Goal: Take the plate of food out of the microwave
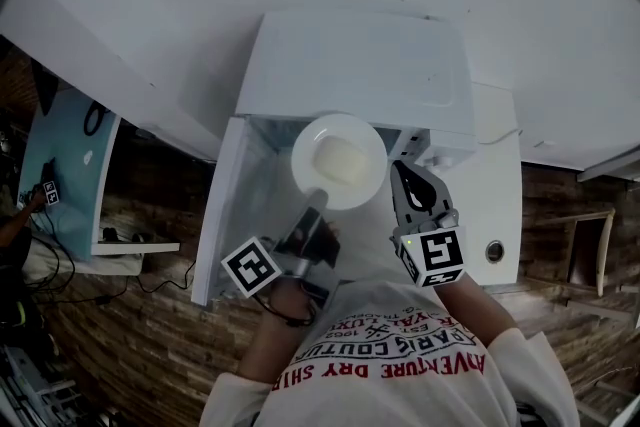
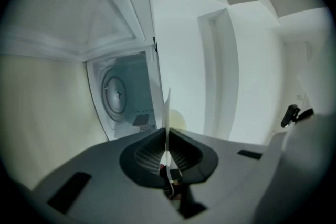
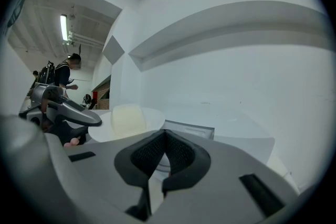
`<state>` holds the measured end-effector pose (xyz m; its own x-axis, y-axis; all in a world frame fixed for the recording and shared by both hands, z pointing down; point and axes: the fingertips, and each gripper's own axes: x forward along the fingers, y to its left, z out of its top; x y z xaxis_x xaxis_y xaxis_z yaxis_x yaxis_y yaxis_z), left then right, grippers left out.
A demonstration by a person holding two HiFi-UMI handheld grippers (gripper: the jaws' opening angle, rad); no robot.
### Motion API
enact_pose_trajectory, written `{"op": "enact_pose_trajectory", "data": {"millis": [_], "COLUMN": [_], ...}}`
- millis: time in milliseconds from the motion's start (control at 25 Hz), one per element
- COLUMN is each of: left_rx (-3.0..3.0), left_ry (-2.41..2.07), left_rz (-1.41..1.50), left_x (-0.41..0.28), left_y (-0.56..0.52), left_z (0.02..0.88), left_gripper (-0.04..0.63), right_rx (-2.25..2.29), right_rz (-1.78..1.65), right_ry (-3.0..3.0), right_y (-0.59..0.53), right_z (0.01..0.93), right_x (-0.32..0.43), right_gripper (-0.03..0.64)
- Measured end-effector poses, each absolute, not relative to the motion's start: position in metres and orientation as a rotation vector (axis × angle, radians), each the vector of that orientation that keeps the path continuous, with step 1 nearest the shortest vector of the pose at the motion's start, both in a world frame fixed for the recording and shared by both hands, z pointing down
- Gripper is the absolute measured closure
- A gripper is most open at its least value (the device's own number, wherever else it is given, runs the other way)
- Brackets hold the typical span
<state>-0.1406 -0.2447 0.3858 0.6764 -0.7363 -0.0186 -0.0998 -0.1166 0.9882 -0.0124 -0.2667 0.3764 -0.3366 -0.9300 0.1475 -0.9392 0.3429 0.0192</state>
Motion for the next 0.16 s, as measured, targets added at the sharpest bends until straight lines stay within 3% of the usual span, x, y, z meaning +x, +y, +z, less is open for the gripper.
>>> {"op": "enact_pose_trajectory", "data": {"millis": [160], "left_rx": [1.611], "left_ry": [-0.695], "left_rz": [-0.621], "left_x": [-0.1410], "left_y": [-0.2441], "left_z": [0.3888], "left_gripper": [0.577], "right_rx": [1.716], "right_rz": [0.108], "right_ry": [-2.458], "right_y": [-0.2674], "right_z": [0.3788], "right_x": [-0.0120], "right_gripper": [0.606]}}
